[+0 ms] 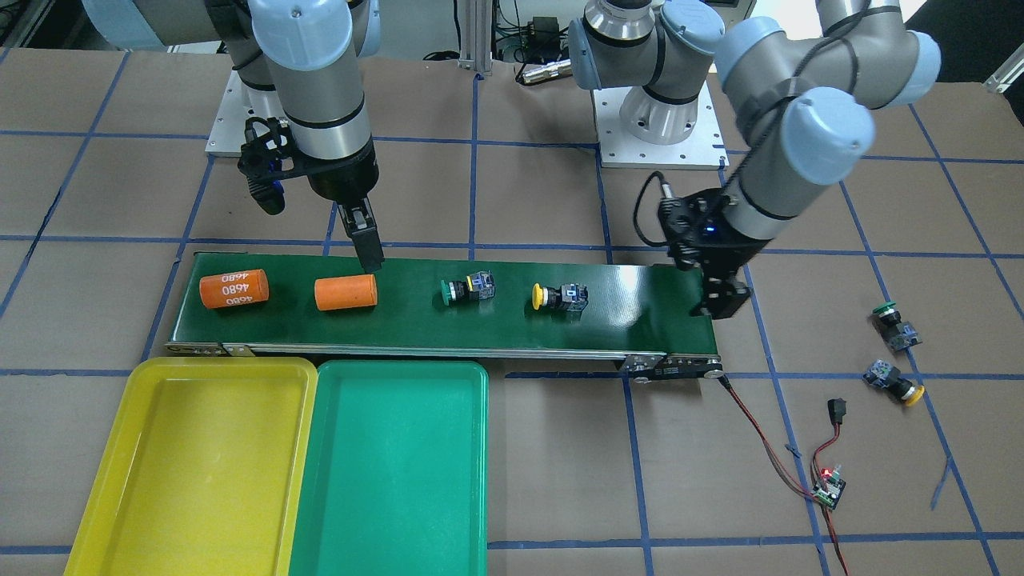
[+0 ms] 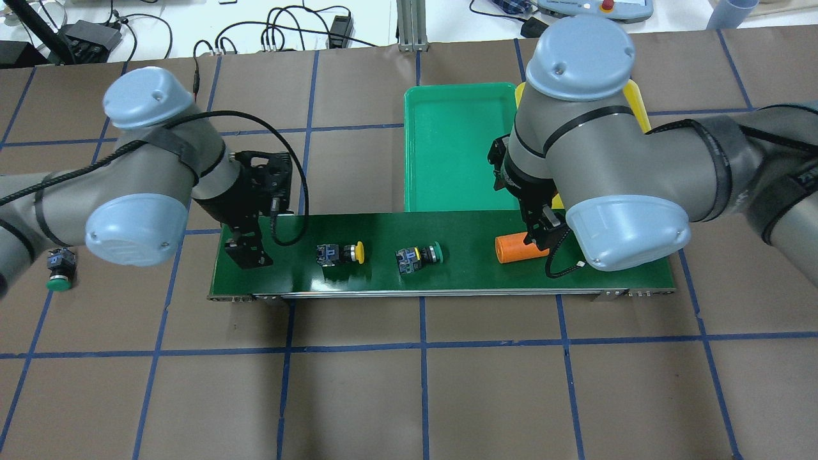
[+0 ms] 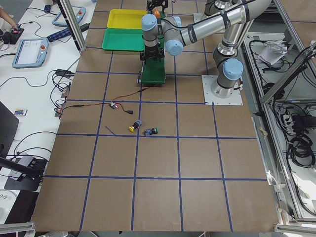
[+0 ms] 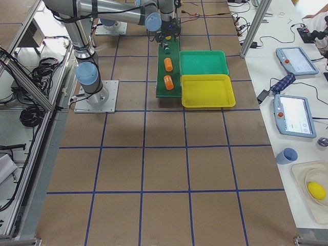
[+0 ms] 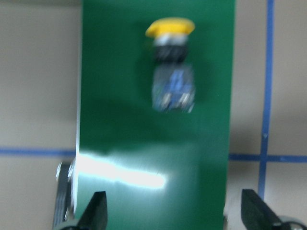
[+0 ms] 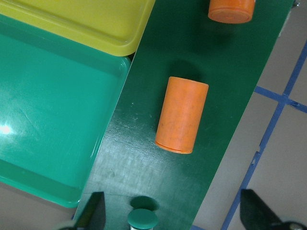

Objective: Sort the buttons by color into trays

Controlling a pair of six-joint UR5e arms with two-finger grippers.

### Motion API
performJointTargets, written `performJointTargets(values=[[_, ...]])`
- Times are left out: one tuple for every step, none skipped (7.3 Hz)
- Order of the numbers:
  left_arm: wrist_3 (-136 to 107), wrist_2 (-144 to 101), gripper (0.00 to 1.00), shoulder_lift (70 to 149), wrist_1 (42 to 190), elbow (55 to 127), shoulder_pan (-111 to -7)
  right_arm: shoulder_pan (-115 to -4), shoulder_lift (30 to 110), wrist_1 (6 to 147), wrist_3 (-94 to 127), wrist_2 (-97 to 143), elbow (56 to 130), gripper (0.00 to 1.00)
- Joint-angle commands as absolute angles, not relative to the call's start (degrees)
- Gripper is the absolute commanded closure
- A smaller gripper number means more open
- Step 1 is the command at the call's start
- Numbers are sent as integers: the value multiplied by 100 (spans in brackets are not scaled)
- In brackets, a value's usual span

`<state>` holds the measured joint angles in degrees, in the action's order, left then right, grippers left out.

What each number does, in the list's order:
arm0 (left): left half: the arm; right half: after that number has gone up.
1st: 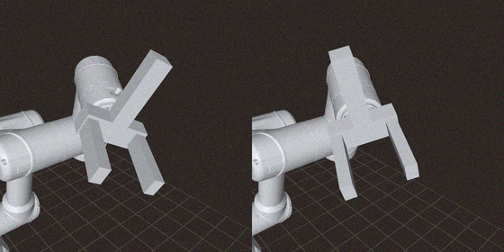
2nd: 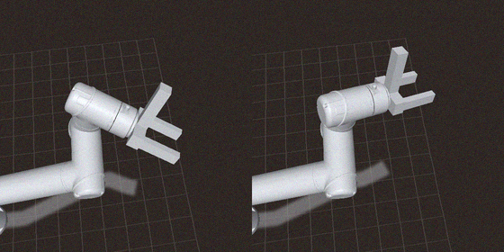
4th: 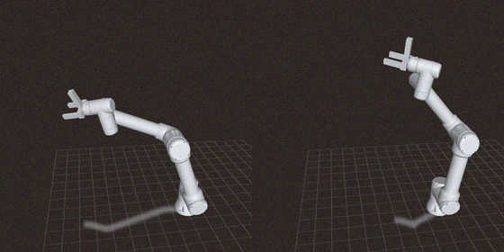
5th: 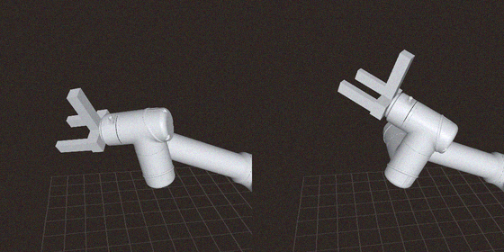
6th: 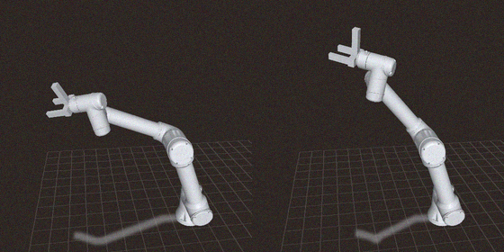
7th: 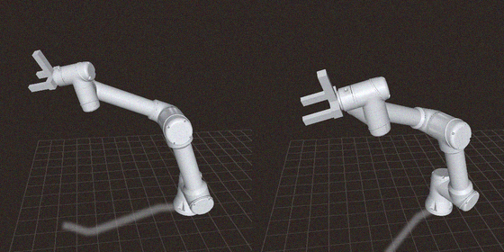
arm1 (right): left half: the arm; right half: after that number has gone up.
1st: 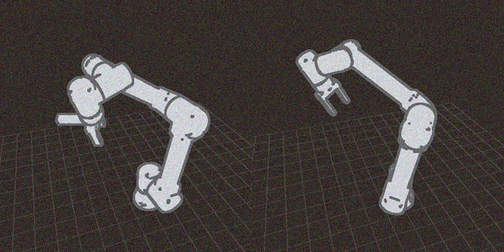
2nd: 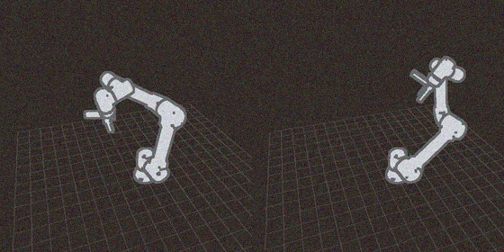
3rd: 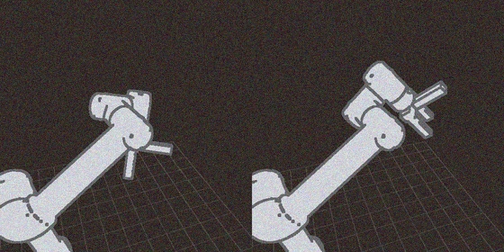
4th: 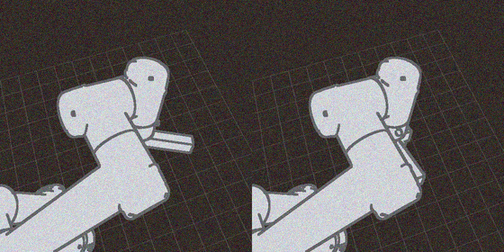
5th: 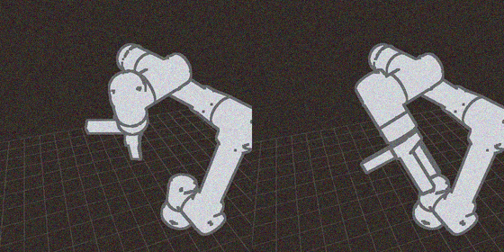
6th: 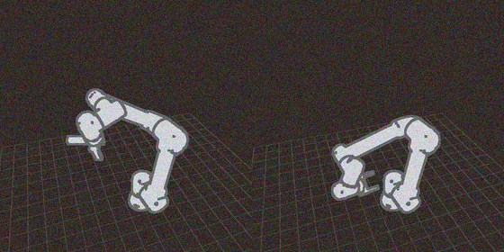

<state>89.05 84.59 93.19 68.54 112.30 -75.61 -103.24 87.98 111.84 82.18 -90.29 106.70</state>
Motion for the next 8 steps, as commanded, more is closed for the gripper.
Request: performJointTargets(values=[[8921, 8472, 0, 9490, 6777, 11206, -5887, -10362, 8623, 11224, 8288, -8791, 10670, 0], [8764, 8464, 0, 9692, 6298, 11232, -5523, -10362, 8605, 11215, 8297, -8780, 10670, 0], [8423, 8481, 0, 9903, 5788, 11267, -5380, -10362, 8509, 11224, 8288, -8780, 10670, 0], [8089, 8481, 0, 10158, 5540, 11207, -5083, -10362, 8334, 11241, 8288, -8780, 10661, 0], [7164, 8499, 0, 10430, 5111, 11145, -4845, -10371, 8271, 11241, 8288, -8772, 10670, 0], [6650, 8508, 0, 10668, 4619, 11153, -4608, -10380, 8210, 11241, 8297, -8771, 10670, 0], [6453, 8499, 0, 10870, 4562, 11145, -4327, -10441, 8061, 11250, 8340, -8763, 10670, 0], [6408, 8499, 0, 11029, 4562, 11145, -4046, -10502, 7912, 11485, 8445, -8763, 10670, 0]])
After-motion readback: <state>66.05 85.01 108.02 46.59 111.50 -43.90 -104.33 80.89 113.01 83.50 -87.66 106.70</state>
